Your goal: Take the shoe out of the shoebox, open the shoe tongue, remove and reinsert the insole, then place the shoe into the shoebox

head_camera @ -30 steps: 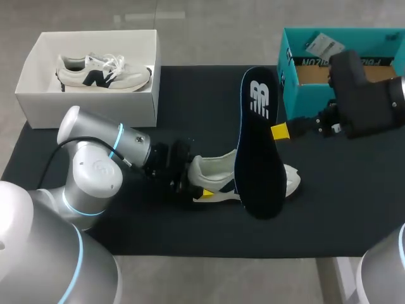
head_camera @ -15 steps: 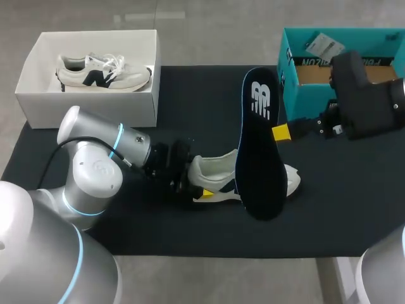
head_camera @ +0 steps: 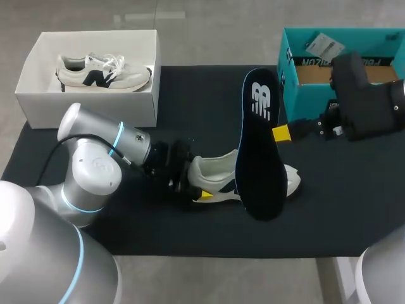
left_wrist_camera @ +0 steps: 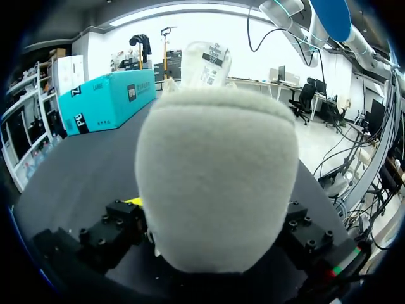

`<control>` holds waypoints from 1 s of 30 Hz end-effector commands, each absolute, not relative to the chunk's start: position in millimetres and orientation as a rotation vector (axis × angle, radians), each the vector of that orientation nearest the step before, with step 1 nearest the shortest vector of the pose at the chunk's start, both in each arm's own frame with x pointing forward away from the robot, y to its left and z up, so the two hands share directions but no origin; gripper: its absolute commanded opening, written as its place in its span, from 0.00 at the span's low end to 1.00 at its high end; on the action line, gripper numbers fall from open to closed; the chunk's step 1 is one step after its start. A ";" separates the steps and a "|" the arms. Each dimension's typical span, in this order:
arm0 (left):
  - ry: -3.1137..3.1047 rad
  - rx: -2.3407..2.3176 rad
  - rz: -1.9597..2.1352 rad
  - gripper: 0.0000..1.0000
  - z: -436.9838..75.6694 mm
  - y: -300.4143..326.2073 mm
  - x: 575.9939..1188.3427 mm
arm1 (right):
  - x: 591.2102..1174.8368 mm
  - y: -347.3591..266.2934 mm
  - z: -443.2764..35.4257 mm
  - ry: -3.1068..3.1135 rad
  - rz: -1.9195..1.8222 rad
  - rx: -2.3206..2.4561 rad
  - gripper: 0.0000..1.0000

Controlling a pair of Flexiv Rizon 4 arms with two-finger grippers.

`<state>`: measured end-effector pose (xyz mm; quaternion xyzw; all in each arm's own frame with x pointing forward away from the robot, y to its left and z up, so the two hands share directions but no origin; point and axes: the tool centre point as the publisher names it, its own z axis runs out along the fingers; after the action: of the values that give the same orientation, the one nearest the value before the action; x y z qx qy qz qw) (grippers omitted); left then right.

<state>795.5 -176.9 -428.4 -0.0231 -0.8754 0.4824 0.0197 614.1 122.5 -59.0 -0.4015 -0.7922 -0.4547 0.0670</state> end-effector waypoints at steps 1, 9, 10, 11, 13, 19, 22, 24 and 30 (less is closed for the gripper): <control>-2.752 -0.074 1.442 1.00 -423.2 -177.1 797.6 | 616.5 126.8 -59.0 -2.388 -1.365 -1.212 0.00; -2.881 -0.137 1.247 1.00 -410.4 -171.3 791.2 | 616.5 126.8 -59.0 -2.388 -1.365 -1.212 0.00; -2.899 -0.135 1.218 1.00 -409.8 -170.0 790.9 | 616.5 126.8 -59.0 -2.388 -1.365 -1.212 0.00; -2.913 -0.133 1.200 1.00 -408.9 -168.5 790.6 | 616.5 126.8 -59.0 -2.388 -1.365 -1.212 0.00; -2.963 -0.129 1.119 1.00 -406.9 -166.3 790.2 | 616.5 126.8 -59.0 -2.388 -1.365 -1.212 0.00; -3.079 -0.082 0.876 1.00 -398.6 -164.8 787.5 | 616.5 126.8 -59.0 -2.388 -1.365 -1.212 0.00; -3.079 -0.082 0.876 1.00 -398.6 -164.8 787.5 | 616.5 126.8 -59.0 -2.388 -1.365 -1.212 0.00; -3.079 -0.082 0.876 1.00 -398.6 -164.8 787.5 | 616.5 126.8 -59.0 -2.388 -1.365 -1.212 0.00; -3.079 -0.082 0.876 1.00 -398.6 -164.8 787.5 | 616.5 126.8 -59.0 -2.388 -1.365 -1.212 0.00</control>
<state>787.9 -163.0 -399.5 -0.0259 -0.9578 0.2848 -0.0299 612.9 121.7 -59.3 -0.4014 -0.7917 -0.4556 0.0668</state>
